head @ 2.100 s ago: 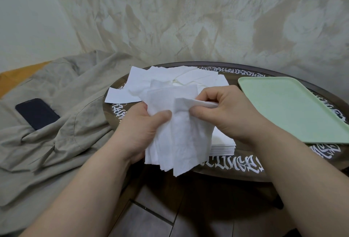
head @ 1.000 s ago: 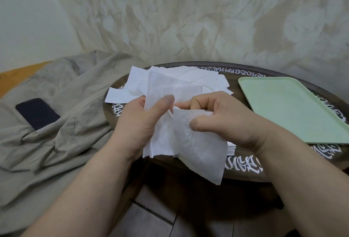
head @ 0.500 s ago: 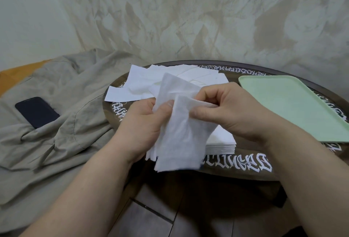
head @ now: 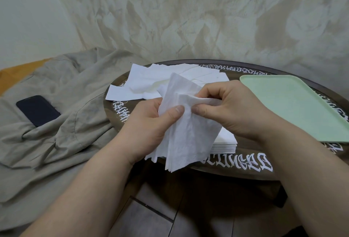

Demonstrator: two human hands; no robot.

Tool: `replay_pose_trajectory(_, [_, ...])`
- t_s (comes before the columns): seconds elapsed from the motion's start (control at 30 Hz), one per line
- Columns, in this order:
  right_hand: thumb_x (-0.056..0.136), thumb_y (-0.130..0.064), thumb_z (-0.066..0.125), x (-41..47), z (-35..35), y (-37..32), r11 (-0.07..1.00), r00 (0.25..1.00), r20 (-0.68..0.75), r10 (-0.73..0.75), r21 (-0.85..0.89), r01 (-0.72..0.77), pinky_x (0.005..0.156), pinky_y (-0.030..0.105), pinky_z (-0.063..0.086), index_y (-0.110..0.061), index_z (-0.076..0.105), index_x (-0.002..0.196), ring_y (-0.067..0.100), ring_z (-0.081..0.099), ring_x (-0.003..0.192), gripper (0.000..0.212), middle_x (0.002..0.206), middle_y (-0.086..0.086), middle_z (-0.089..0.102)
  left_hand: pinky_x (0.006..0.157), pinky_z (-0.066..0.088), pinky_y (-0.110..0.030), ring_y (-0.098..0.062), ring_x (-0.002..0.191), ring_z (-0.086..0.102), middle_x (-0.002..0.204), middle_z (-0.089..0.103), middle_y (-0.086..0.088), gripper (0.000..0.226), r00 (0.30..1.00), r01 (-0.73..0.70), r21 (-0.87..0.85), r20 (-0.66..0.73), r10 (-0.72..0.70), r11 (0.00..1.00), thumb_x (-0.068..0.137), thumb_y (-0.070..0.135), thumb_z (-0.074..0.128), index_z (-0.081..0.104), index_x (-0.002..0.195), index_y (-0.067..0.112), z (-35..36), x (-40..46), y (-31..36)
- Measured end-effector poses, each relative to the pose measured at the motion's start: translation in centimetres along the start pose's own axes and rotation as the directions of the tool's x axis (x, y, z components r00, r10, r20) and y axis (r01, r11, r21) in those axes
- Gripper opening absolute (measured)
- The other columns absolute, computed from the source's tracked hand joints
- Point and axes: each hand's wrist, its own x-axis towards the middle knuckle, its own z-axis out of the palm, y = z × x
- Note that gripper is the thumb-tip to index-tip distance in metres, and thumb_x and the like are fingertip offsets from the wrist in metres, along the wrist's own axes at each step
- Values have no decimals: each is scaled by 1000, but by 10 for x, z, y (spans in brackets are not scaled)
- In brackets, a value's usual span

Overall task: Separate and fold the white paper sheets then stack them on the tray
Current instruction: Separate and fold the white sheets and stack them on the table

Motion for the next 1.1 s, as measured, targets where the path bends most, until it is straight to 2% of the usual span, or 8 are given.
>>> replay_pose_trajectory(0.17, [81, -9, 73, 1, 1, 2, 999, 1000, -12, -10, 32, 10, 65, 15, 45, -12, 71, 75, 0, 58, 68, 7, 72, -6, 68, 77, 58, -30, -18, 90, 73, 95, 77, -3, 22, 1000, -11, -9, 12, 11, 1000, 80, 30, 62, 74, 94, 18, 1, 0, 0])
replay_pose_trajectory(0.47, [80, -7, 73, 1, 2, 1, 997, 1000, -13, 9, 74, -8, 73, 32, 52, -10, 70, 75, 9, 62, 73, 7, 78, 3, 71, 76, 57, -28, -17, 92, 73, 97, 77, -2, 22, 999, -23, -4, 27, 23, 1000, 81, 29, 63, 73, 98, 19, 2, 1, -2])
replay_pose_trajectory(0.6, [80, -6, 73, 1, 3, 2, 994, 999, -25, 29, 109, -26, 81, 48, 54, -9, 70, 74, 22, 66, 78, 8, 82, 10, 70, 85, 57, -40, -21, 95, 73, 99, 77, -4, 23, 1000, -23, 12, 12, 23, 1000, 81, 30, 64, 74, 98, 18, 3, 2, -4])
replay_pose_trajectory(0.7, [80, -5, 73, 1, 3, 3, 991, 998, -36, 41, 131, -36, 81, 54, 54, -8, 68, 73, 34, 67, 85, 9, 83, 13, 70, 84, 57, -38, -21, 94, 73, 98, 77, -4, 23, 1000, -25, 15, 7, 25, 1000, 81, 30, 63, 74, 98, 17, 4, 2, -5])
replay_pose_trajectory(0.77, [80, -6, 74, 1, 4, 3, 988, 998, -38, 47, 147, -41, 81, 54, 54, -8, 68, 73, 36, 67, 87, 9, 83, 13, 70, 78, 58, -30, -18, 92, 73, 96, 77, -2, 24, 999, -33, 27, 2, 33, 999, 82, 30, 61, 73, 97, 17, 5, 2, -4])
replay_pose_trajectory(0.83, [81, -11, 75, 0, 4, 3, 988, 998, -34, 47, 148, -42, 80, 47, 54, -10, 68, 74, 29, 67, 81, 9, 82, 8, 71, 76, 58, -27, -16, 90, 74, 94, 77, 0, 24, 999, -34, 43, -8, 35, 998, 82, 32, 59, 73, 96, 17, 5, 2, -4])
replay_pose_trajectory(0.93, [83, -18, 73, 1, 5, 3, 992, 998, -51, 39, 119, -33, 75, 34, 51, -12, 70, 75, 9, 62, 74, 11, 77, -2, 71, 81, 58, -33, -17, 92, 73, 95, 77, 0, 24, 1000, -28, 59, -13, 28, 998, 83, 32, 59, 73, 96, 18, 4, 2, -2])
replay_pose_trajectory(1.1, [82, -14, 73, 3, 8, 4, 996, 995, -100, 20, 91, -11, 69, 30, 50, -15, 68, 69, 7, 60, 69, 14, 70, -5, 68, 85, 56, -40, -21, 93, 73, 96, 77, -3, 24, 1000, -11, 38, -22, 12, 999, 83, 32, 60, 74, 96, 17, 6, 1, -3])
